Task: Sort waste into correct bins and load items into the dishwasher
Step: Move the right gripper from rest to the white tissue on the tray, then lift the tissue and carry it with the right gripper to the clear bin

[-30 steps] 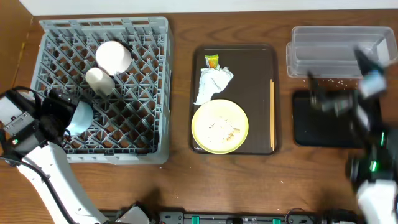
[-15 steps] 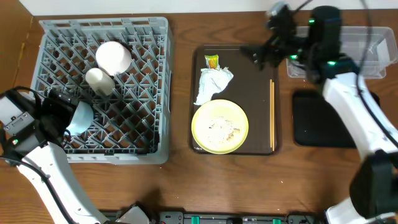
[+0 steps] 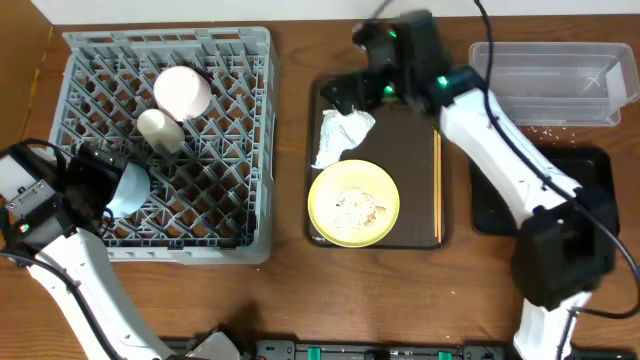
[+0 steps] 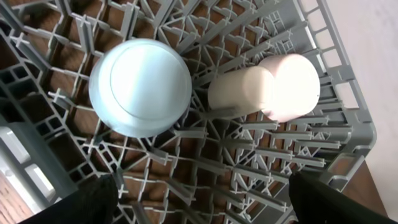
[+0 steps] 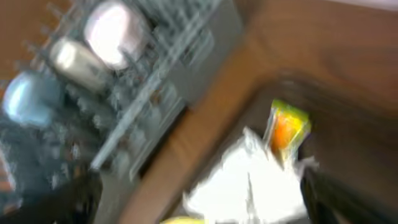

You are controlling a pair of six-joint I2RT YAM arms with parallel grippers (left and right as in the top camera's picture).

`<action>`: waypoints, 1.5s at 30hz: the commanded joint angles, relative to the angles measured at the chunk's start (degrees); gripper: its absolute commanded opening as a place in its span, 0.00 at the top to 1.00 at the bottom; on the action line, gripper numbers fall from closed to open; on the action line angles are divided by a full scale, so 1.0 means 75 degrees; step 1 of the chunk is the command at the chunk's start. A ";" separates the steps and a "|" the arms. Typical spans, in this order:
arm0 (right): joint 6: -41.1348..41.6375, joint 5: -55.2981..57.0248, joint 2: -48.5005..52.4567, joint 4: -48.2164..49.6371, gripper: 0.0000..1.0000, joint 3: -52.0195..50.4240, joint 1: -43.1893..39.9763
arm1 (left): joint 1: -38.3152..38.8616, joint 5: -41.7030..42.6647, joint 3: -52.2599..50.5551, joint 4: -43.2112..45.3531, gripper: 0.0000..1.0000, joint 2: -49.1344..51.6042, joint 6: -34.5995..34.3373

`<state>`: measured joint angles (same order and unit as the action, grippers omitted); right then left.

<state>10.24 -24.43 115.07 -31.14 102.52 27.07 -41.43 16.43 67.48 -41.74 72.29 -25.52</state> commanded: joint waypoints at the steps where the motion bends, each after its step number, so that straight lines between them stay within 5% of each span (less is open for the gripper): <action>1: 0.0172 0.2197 0.0772 -0.1460 0.01 0.1859 0.0431 | 0.0003 0.0067 0.0017 -0.0006 0.11 0.0047 0.0015; 9: 0.0169 0.2247 0.1789 -0.2218 0.01 0.2614 0.0976 | 0.0003 0.0067 0.0017 -0.0006 0.11 0.0047 0.0015; 10: 0.0169 0.2436 0.1830 -0.2212 0.03 0.2608 0.1023 | 0.0003 0.0067 0.0017 -0.0006 0.11 0.0050 0.0015; 12: 0.0312 0.3104 0.1973 -0.2171 0.25 0.2608 0.1067 | 0.0003 0.0067 0.0017 -0.0006 0.11 0.0050 0.0015; 17: 0.1498 0.4001 0.2296 -0.2393 0.36 0.2605 0.1011 | 0.0003 0.0067 0.0017 -0.0006 0.11 0.0050 0.0015; 26: 0.1982 0.3993 0.3077 -0.2602 0.49 0.2600 0.0941 | 0.0003 0.0067 0.0017 -0.0006 0.11 0.0050 0.0017; 34: 0.2352 0.3940 0.3226 -0.2882 0.50 0.2600 0.0536 | 0.0003 0.0067 0.0017 -0.0006 0.11 0.0050 0.0015; 40: 0.2349 0.2567 0.3366 -0.2748 0.46 0.2535 0.0154 | 0.0003 0.0067 0.0017 -0.0006 0.11 0.0050 0.0015; 45: 0.2352 0.2101 0.3520 -0.2652 0.38 0.2500 0.0227 | 0.0003 0.0067 0.0017 -0.0006 0.11 0.0047 0.0015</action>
<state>27.18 -4.43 139.92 -51.24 121.64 27.86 -41.43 16.45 67.48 -41.78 72.31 -25.52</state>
